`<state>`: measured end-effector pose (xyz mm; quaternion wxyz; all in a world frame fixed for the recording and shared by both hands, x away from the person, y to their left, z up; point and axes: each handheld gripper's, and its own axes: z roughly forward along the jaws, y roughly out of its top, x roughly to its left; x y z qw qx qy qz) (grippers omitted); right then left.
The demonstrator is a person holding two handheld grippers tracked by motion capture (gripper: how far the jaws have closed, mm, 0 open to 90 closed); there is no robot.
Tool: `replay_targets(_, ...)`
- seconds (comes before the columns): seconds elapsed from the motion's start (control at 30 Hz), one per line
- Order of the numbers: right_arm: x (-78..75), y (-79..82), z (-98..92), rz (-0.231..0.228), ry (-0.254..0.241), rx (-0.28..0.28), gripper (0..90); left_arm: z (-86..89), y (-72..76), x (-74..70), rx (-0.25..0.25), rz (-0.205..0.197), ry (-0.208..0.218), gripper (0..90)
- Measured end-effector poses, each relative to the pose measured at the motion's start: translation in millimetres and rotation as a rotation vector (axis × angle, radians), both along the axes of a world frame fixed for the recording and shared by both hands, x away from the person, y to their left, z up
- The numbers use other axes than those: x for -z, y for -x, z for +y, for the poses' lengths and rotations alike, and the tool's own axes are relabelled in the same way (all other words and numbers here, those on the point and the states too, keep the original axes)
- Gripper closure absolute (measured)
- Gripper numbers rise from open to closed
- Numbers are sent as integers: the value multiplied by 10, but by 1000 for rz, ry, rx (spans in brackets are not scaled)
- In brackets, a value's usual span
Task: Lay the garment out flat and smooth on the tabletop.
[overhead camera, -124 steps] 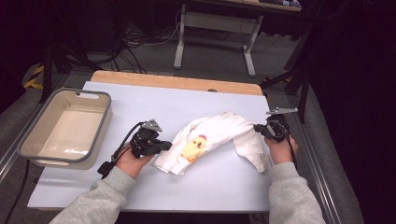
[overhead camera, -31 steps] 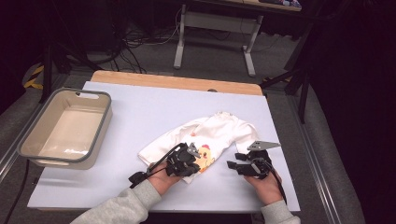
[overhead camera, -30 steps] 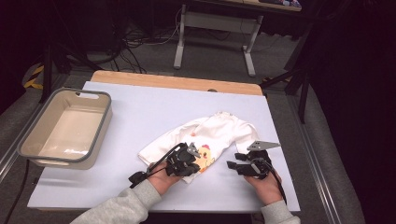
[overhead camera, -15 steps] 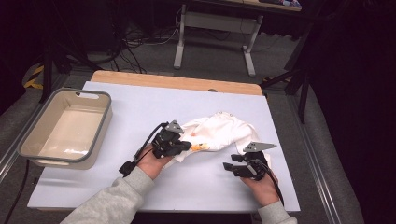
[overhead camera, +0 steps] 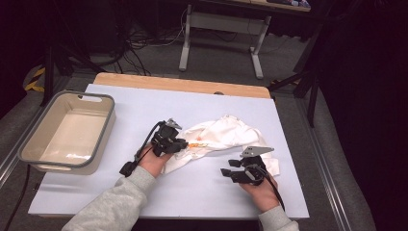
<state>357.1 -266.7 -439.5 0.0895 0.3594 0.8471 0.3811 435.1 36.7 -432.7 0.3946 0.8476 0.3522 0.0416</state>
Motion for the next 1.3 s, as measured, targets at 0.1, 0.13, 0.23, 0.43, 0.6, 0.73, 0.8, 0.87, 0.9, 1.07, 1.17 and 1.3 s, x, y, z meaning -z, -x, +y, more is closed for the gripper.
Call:
replay_targets(0.1,-1,-22,100,-8,4,-21,492,55,40,-61,-7,-22,20,689)
replay_targets(0.13,2,-34,144,-9,5,-28,497,78,54,-79,-9,-28,29,667)
replay_targets(0.23,8,-80,299,-14,0,-56,515,196,119,-141,-18,-55,47,620)
replay_targets(0.43,29,-154,522,-24,0,-102,560,381,250,-190,-35,-79,85,593)
replay_targets(0.6,76,-232,719,-29,14,-137,587,501,344,-202,-43,-84,102,580)
replay_targets(0.73,95,-272,788,-38,20,-148,597,553,397,-182,-40,-74,108,573)
replay_targets(0.8,117,-310,830,-43,28,-153,605,594,457,-143,-41,-69,114,571)
replay_targets(0.87,121,-325,853,-48,36,-153,613,605,475,-129,-42,-64,115,572)
replay_targets(0.9,121,-325,853,-48,36,-153,613,615,490,-116,-43,-63,115,572)
replay_targets(1.07,129,-387,895,-62,45,-150,616,658,536,-77,-48,-44,122,572)
replay_targets(1.17,131,-410,903,-65,45,-148,619,666,539,-70,-45,-46,121,572)
replay_targets(1.3,131,-466,929,-77,52,-138,640,672,544,-61,-41,-40,119,572)
